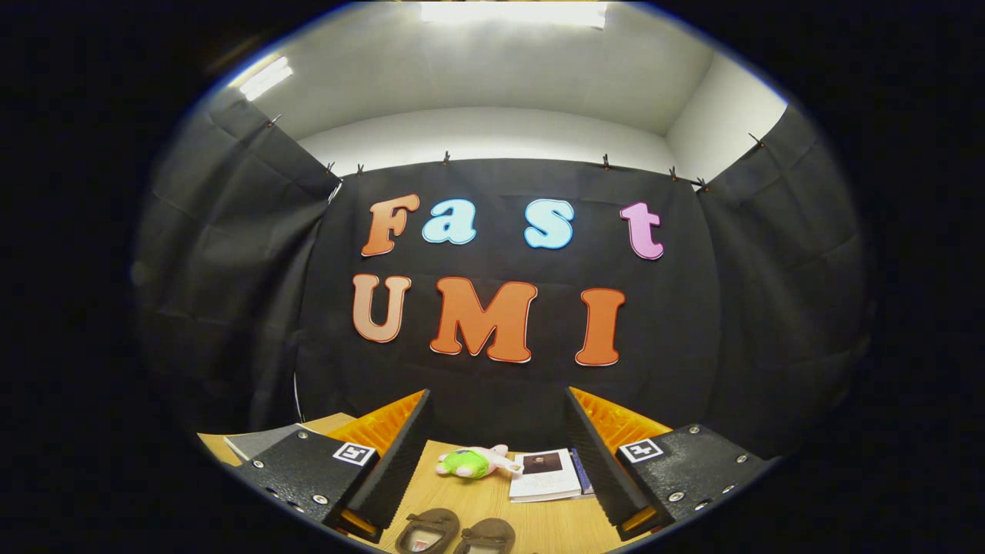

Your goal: Open the storage box then place both shoes into the box .Put the left shoe in first, then the right shoe, with the right side of both shoes facing outward in a uniform manner.

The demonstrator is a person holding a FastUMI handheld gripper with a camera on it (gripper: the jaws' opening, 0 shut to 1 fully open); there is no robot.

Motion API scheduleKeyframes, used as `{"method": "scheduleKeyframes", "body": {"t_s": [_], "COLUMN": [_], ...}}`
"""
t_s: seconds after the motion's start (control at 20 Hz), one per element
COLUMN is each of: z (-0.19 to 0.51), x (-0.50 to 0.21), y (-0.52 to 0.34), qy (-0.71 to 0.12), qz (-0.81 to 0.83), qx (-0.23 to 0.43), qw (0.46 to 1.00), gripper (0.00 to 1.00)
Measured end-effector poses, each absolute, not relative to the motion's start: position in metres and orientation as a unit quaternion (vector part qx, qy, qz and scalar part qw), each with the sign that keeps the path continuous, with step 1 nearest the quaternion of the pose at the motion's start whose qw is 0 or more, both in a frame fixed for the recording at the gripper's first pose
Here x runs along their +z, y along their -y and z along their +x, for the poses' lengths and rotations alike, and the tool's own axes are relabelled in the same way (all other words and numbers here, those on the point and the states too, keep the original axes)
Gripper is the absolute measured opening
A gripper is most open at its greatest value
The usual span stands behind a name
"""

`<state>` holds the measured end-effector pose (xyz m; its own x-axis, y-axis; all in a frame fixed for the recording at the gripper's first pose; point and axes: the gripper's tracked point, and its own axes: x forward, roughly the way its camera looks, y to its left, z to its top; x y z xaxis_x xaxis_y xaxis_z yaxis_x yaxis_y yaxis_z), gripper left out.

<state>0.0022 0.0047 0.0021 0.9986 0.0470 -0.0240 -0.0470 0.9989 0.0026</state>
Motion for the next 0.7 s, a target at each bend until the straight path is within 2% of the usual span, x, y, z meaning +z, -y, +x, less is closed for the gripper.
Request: {"method": "scheduleKeyframes", "body": {"t_s": [0.25,0.7], "z": [0.0,0.011], "x": [0.005,-0.028], "y": [-0.007,-0.036], "qy": [-0.002,-0.041], "qz": [0.006,0.028], "qx": [0.025,0.059], "qw": [1.0,0.997], "gripper": [0.99,0.99]}}
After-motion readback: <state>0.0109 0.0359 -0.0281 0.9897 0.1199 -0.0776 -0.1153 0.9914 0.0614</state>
